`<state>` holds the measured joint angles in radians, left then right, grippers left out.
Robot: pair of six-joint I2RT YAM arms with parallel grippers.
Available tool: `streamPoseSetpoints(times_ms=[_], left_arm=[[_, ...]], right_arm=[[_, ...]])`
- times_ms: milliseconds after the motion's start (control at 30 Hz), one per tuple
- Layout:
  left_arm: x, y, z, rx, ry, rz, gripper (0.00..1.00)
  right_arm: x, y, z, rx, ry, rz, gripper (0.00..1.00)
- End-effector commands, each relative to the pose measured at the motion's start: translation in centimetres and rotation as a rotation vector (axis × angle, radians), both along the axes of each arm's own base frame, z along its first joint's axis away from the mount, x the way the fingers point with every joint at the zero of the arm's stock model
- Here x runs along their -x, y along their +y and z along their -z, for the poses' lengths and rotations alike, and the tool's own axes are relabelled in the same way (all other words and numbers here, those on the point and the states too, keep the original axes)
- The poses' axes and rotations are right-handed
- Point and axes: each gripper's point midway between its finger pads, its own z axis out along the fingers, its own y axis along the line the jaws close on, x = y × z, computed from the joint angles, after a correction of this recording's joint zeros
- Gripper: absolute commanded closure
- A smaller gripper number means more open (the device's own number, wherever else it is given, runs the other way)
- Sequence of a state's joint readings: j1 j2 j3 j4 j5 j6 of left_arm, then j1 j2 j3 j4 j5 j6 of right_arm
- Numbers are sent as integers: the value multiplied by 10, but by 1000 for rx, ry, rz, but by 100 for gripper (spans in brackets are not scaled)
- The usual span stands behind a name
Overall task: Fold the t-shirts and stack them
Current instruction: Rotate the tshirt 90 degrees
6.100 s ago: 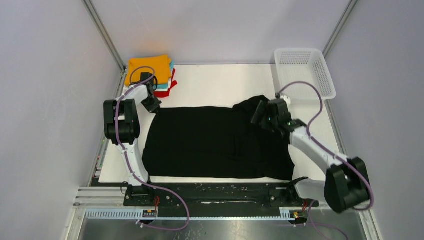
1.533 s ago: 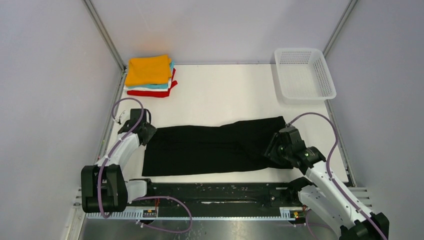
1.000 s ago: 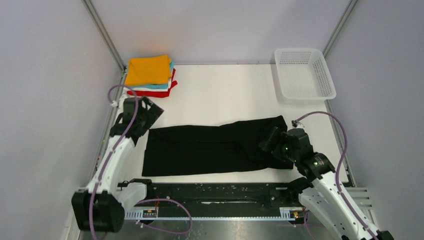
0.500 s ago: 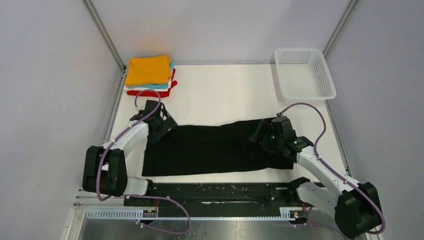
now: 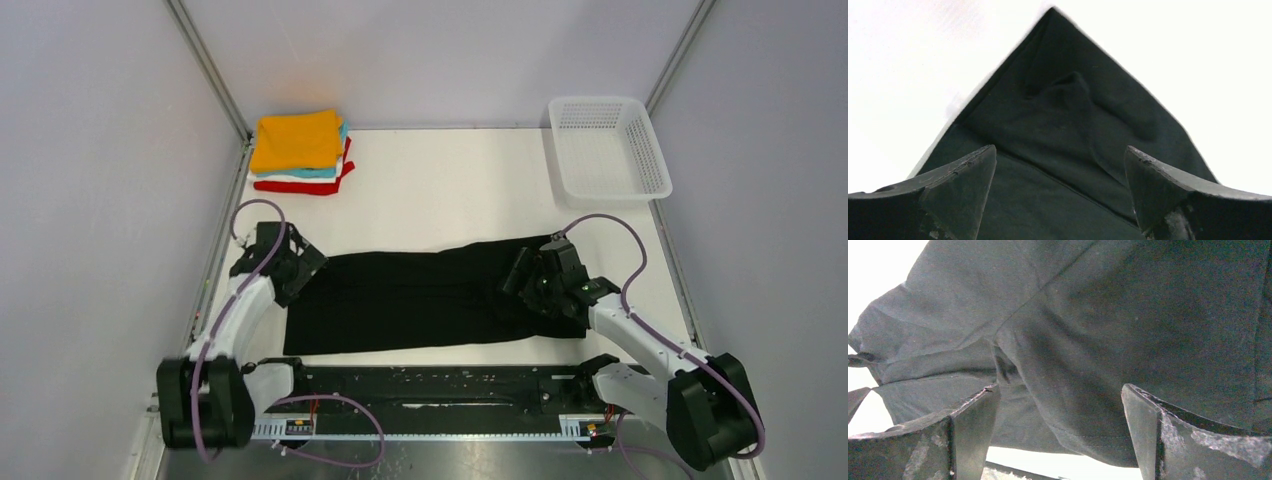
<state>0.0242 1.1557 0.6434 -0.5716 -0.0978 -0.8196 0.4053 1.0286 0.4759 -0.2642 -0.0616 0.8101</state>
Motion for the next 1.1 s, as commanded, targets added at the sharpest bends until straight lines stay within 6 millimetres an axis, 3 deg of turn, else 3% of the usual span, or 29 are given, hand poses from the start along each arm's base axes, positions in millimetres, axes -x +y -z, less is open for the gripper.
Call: streamPoseSetpoints(times_ms=[0, 133, 200, 333, 433, 700, 800, 1067], left_arm=[[-12, -5, -55, 17, -214, -10, 1], [-21, -37, -84, 44, -297, 107, 1], [-25, -63, -84, 65, -288, 208, 1], [-31, -104, -56, 103, -209, 351, 1], [-26, -129, -33, 101, -147, 444, 1], [13, -126, 27, 73, -3, 489, 1], [16, -128, 35, 91, -8, 491, 1], [2, -151, 28, 186, -79, 509, 1]], right_arm=[[-7, -4, 12, 15, 9, 39, 1], [-14, -1, 20, 4, 41, 45, 1], [-18, -1, 23, 2, 62, 44, 1], [-28, 0, 26, 0, 92, 36, 1], [-40, 1, 26, -15, 97, 48, 0], [-80, 16, 27, -54, 128, 33, 1], [-108, 25, 17, -71, 102, 23, 1], [-170, 44, 0, -80, 82, -24, 1]])
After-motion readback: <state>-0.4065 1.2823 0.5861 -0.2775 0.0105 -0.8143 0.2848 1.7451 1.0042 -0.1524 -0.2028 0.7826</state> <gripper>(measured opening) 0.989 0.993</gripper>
